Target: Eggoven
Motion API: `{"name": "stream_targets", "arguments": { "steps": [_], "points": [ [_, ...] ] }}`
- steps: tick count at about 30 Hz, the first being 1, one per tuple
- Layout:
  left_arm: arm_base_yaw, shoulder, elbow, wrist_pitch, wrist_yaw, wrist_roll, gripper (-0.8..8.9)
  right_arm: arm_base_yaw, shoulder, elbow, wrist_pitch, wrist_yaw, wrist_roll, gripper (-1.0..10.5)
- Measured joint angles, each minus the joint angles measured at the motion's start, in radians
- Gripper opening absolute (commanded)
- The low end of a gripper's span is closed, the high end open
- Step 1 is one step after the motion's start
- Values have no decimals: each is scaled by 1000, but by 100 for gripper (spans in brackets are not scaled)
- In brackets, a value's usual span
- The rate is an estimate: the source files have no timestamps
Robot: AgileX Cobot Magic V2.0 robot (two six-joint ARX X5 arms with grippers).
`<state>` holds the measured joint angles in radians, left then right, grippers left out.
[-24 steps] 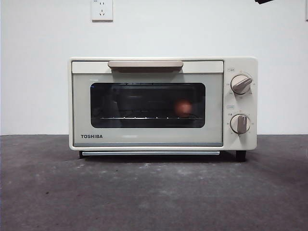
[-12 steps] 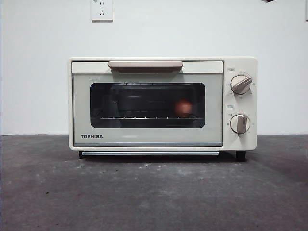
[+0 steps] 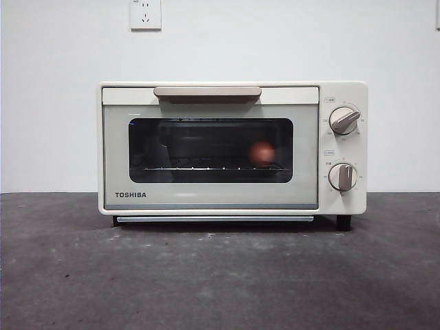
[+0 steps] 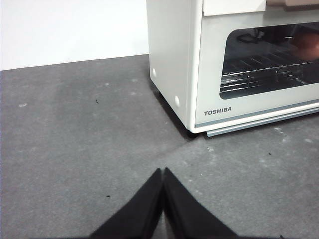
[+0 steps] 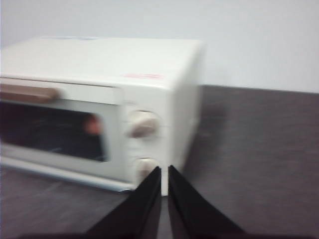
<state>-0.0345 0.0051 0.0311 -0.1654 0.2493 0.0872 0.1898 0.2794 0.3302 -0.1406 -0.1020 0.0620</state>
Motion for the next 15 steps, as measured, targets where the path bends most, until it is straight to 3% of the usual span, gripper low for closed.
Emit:
{"name": "stream_targets", "arguments": {
  "steps": [5,15],
  "points": [
    [0,0,0,0,0,0,8,-99,-120,-145,103,0,-14,5],
    [0,0,0,0,0,0,8,-193,-262,-310,100,0,-13,5]
  ]
}}
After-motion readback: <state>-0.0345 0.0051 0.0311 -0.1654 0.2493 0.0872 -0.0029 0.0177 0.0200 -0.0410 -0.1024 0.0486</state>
